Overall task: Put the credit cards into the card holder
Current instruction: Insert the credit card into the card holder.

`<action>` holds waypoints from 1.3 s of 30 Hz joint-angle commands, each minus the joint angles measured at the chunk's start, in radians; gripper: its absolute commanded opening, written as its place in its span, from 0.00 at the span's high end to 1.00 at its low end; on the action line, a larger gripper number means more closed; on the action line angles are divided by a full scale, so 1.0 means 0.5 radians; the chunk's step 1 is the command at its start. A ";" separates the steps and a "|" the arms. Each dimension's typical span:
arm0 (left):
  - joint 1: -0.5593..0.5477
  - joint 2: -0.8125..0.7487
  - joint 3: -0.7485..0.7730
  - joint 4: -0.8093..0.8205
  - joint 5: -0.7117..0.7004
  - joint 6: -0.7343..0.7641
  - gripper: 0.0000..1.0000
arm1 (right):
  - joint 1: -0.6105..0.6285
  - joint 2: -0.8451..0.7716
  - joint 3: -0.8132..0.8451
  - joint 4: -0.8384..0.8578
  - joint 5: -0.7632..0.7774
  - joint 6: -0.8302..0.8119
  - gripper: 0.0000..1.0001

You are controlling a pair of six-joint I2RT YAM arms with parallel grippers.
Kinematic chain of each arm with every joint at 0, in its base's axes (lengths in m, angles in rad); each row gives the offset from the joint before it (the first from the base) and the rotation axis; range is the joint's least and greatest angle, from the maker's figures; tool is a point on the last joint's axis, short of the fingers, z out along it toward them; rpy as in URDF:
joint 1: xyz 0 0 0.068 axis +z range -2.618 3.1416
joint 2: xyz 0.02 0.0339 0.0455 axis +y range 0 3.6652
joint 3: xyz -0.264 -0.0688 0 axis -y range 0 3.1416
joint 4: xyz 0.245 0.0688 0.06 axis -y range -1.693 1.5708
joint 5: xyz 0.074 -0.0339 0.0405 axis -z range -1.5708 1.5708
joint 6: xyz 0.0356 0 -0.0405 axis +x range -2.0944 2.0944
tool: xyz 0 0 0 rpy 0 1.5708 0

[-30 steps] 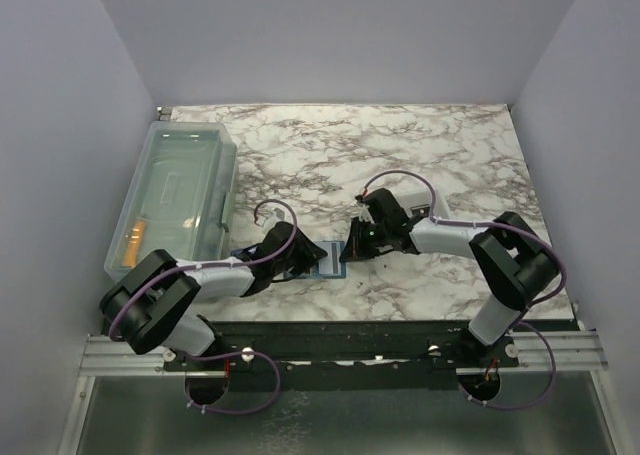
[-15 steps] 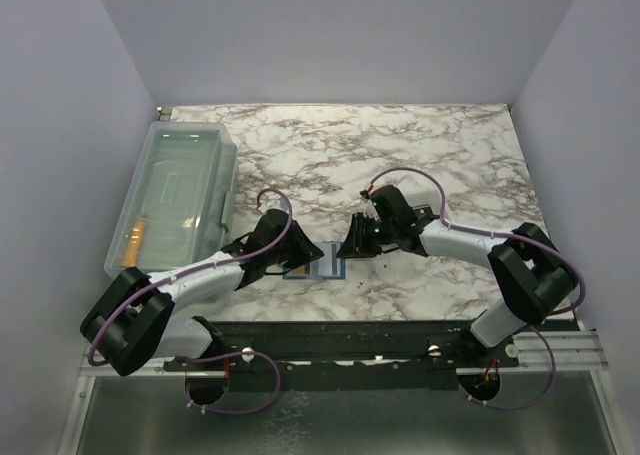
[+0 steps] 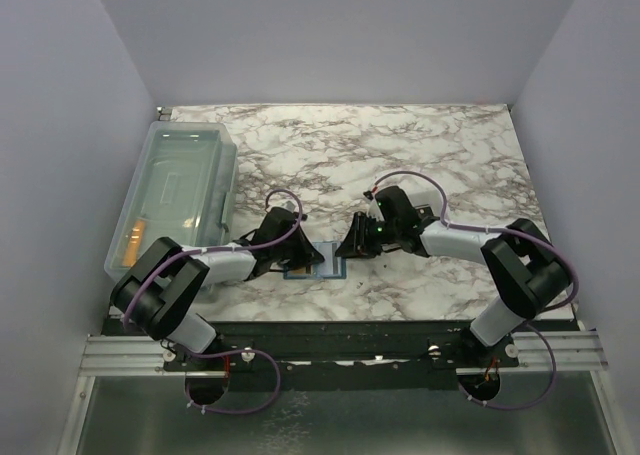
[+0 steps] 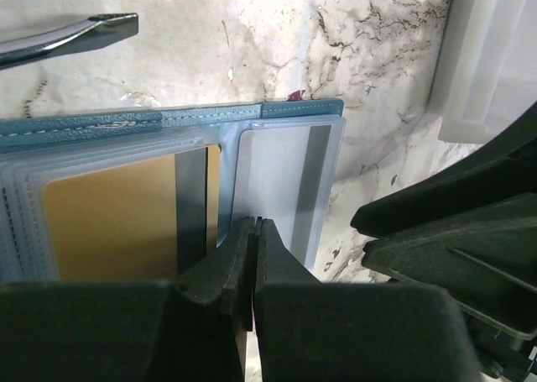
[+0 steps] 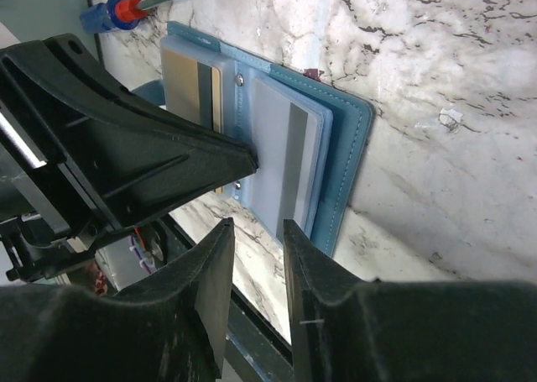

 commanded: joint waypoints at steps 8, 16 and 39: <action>0.016 -0.014 -0.158 0.043 0.000 -0.025 1.00 | -0.015 0.118 -0.013 0.059 -0.060 0.002 0.64; 0.019 -0.044 -0.180 0.041 -0.009 -0.040 1.00 | -0.015 0.161 0.003 0.088 -0.089 0.003 0.63; 0.019 -0.133 -0.149 0.002 -0.005 -0.010 1.00 | -0.012 0.155 0.049 0.211 -0.306 0.004 0.71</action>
